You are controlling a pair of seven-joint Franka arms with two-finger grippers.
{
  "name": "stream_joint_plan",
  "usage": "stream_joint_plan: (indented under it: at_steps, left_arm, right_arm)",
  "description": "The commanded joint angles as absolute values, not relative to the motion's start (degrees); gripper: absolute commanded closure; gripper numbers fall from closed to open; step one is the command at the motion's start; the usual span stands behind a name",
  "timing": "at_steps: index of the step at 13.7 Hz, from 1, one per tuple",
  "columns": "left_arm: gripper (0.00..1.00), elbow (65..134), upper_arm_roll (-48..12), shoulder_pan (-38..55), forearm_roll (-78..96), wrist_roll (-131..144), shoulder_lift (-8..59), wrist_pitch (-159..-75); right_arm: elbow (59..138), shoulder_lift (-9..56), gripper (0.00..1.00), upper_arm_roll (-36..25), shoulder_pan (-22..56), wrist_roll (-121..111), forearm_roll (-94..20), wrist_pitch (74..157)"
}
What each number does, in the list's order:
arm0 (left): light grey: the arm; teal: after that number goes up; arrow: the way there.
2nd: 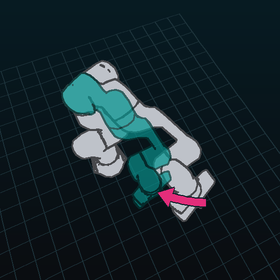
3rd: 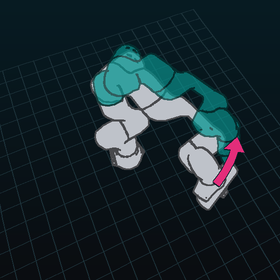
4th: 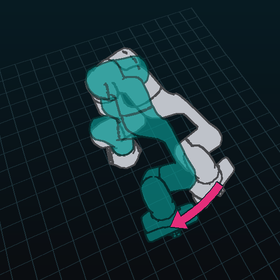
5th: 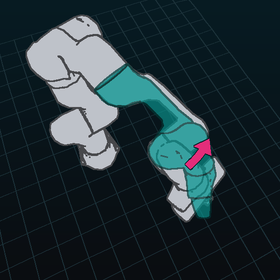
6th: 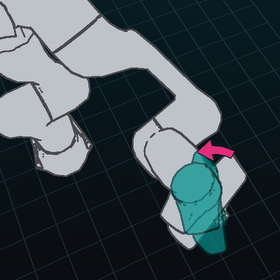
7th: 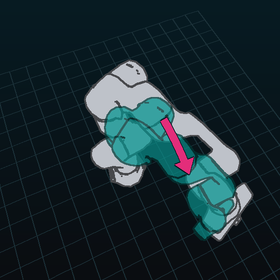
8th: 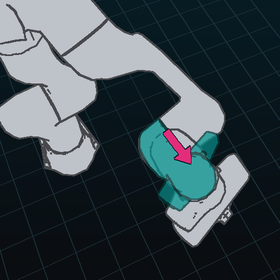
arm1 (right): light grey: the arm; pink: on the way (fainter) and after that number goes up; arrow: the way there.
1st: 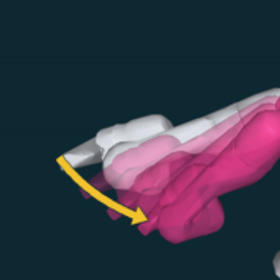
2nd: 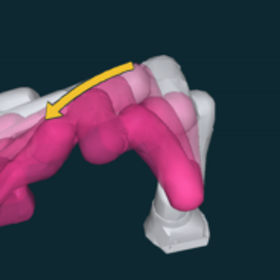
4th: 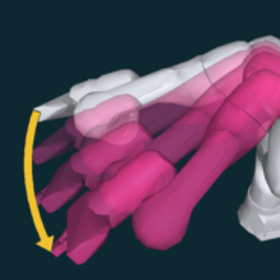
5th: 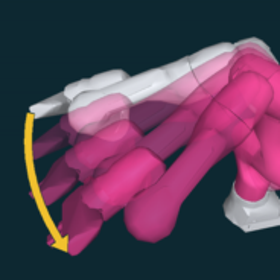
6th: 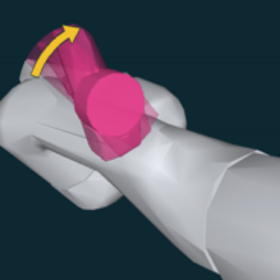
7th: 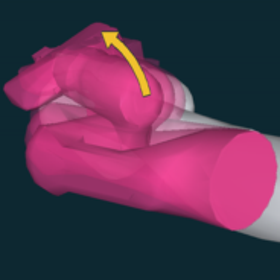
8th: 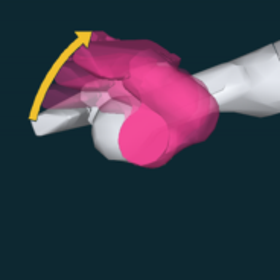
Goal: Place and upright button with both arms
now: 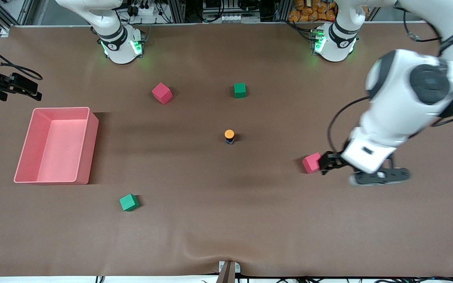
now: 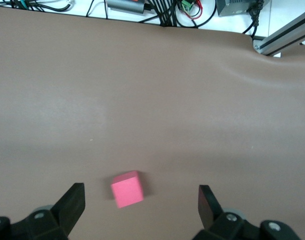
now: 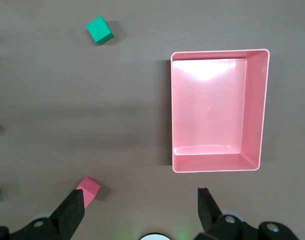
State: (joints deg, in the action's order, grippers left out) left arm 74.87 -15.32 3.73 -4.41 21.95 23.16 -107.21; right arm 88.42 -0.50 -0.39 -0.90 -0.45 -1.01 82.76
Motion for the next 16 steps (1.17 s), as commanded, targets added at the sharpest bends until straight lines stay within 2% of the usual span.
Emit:
stream_joint_plan:
  at_steps: [1, 4, 8, 11, 13, 16]
  left_arm:
    - [0.0, 76.73, -14.34, 2.63, -2.64, 18.55, 18.38, -102.5]
    - [0.0, 79.79, -6.54, 3.07, 5.67, 11.56, 11.98, -96.78]
    - [0.0, 84.11, -0.63, 3.16, 8.61, 8.61, 3.01, -87.74]
    - [0.0, 84.81, 0.61, 2.64, 7.22, 8.53, -1.48, -82.89]
    - [0.0, 88.05, 0.53, 2.46, 4.23, 8.26, -4.64, -82.62]
    - [0.0, 86.58, 0.61, 2.11, 0.71, 4.33, -2.91, -84.98]
  right_arm:
    - [88.59, -0.62, 0.0, -0.44, -0.7, 0.44, -1.05, 83.06]
    - [88.51, -0.35, 0.0, -0.44, -0.79, 0.44, -0.97, 83.06]
    - [88.59, -0.44, 0.0, -0.53, -1.23, -0.35, -0.62, 83.23]
    - [88.51, -0.44, 0.0, -0.44, -0.97, -0.61, 0.35, 83.32]
    - [88.33, -0.53, 0.0, -0.53, -1.14, -2.98, 0.44, 83.32]
    - [88.07, -0.7, 0.0, -0.62, -1.32, -3.25, 0.35, 83.15]
